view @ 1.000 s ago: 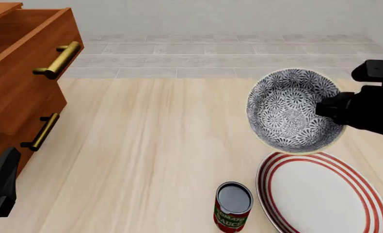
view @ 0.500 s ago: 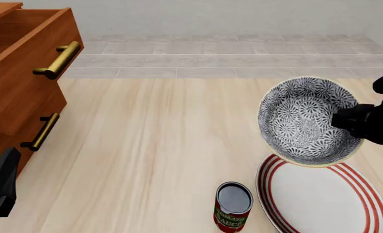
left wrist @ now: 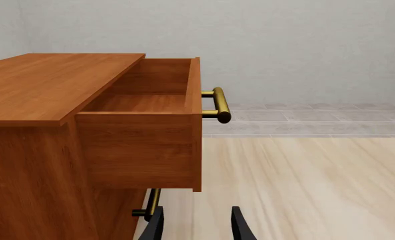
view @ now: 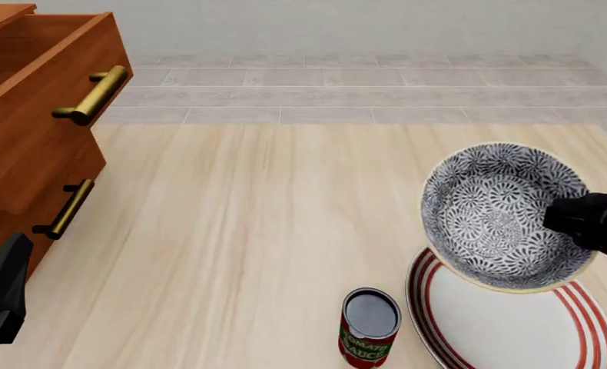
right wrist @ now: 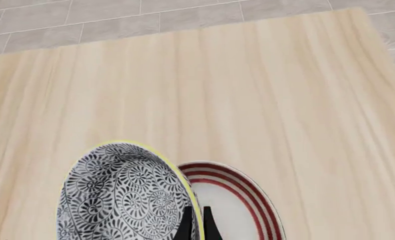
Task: Put the bowl on the plate.
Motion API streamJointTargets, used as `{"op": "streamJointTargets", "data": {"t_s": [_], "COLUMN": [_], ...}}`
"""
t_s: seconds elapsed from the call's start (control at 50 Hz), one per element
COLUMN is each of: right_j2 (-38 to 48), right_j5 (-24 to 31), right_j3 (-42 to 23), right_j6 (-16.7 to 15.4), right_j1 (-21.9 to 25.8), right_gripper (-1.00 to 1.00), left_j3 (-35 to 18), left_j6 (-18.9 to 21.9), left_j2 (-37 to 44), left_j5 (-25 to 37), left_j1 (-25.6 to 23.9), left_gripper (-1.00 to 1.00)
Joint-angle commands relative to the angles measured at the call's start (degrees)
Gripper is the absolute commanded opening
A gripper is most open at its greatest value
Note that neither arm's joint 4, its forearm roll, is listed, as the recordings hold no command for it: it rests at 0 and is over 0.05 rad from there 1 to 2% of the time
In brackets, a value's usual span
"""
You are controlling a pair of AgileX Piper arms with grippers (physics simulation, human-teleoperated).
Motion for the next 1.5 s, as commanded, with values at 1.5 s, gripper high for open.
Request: {"op": "streamJointTargets", "data": {"t_s": [1.5], "right_j2": [-5.2], "right_j5": [1.4], "right_j3": [13.9], "right_j6": [1.9], "right_j1": [-6.2], "right_gripper": [-1.0], "left_j3": [0.0], "left_j6": [0.0], "left_j2": [0.0], "left_j5": [0.0], "left_j1": [0.0], "left_gripper": [1.0]}}
